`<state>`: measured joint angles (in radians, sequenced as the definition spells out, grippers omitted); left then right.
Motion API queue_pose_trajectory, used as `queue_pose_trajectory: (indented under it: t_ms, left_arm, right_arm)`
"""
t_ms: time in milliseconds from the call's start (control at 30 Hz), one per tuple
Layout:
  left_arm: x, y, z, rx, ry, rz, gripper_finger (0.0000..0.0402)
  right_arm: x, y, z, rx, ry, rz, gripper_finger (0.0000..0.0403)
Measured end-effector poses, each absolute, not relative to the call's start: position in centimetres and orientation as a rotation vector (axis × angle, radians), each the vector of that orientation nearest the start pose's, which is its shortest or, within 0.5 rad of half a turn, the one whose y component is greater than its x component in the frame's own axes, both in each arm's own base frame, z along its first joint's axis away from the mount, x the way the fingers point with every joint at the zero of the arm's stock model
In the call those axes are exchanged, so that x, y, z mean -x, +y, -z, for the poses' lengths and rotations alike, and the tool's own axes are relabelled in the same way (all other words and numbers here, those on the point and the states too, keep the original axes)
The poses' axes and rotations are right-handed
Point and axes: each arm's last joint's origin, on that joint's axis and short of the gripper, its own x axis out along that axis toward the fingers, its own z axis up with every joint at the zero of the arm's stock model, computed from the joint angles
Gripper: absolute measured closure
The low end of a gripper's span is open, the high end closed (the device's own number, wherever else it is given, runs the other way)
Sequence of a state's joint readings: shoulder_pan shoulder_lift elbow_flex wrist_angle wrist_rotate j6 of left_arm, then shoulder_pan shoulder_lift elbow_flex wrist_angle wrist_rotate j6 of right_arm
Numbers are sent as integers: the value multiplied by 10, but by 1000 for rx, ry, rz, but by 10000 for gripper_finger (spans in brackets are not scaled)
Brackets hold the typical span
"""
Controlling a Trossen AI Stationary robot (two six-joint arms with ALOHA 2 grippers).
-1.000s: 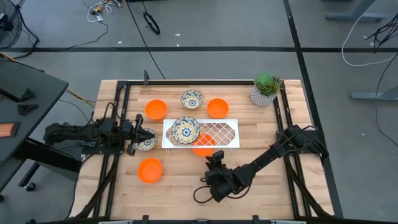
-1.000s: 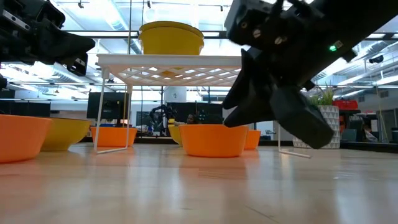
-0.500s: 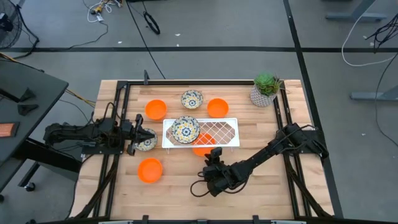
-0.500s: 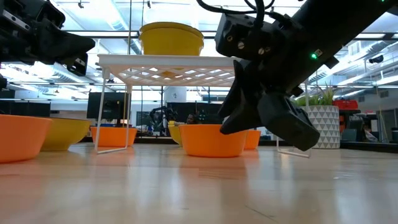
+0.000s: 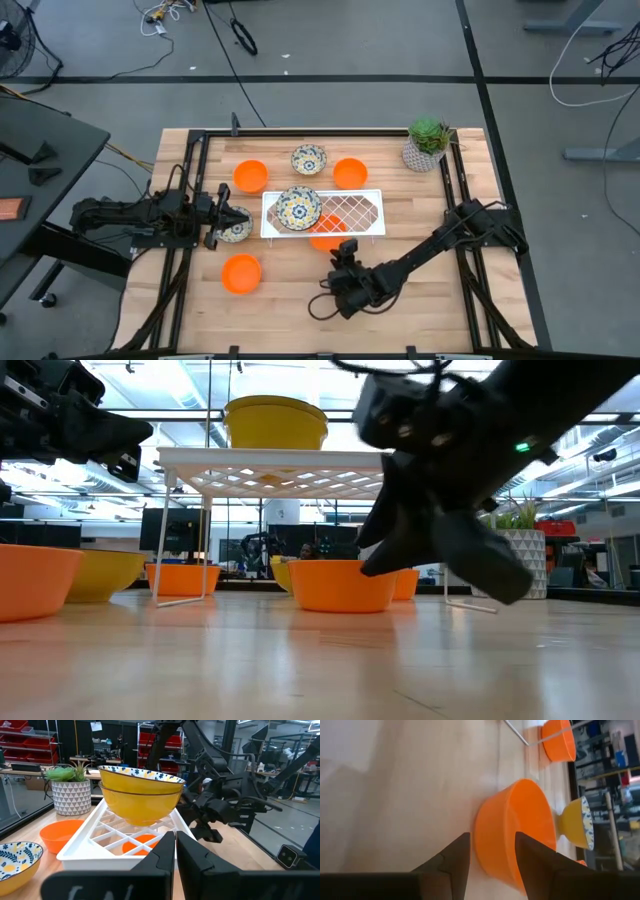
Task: Pick & Place Mini bowls
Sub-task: Put the orange bowl on the shelf
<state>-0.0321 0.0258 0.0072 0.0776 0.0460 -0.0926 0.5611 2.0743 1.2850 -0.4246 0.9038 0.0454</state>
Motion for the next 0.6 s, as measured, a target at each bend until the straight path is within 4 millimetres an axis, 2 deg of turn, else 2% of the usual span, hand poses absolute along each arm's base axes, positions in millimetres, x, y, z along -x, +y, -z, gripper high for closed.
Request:
queue_pose_trajectory:
  t_ms: [233,400,600]
  left_arm:
    - [-99,-4,-171,92,-55,80,378]
    - [-99,-4,-171,92,-55,81,378]
    - [-99,-4,-171,92,-56,81,378]
  right_arm:
    - [-332,208,-132,836,917,308,245]
    - [-331,216,-140,777,891,337,245]
    - [-332,219,-145,795,845,381,245]
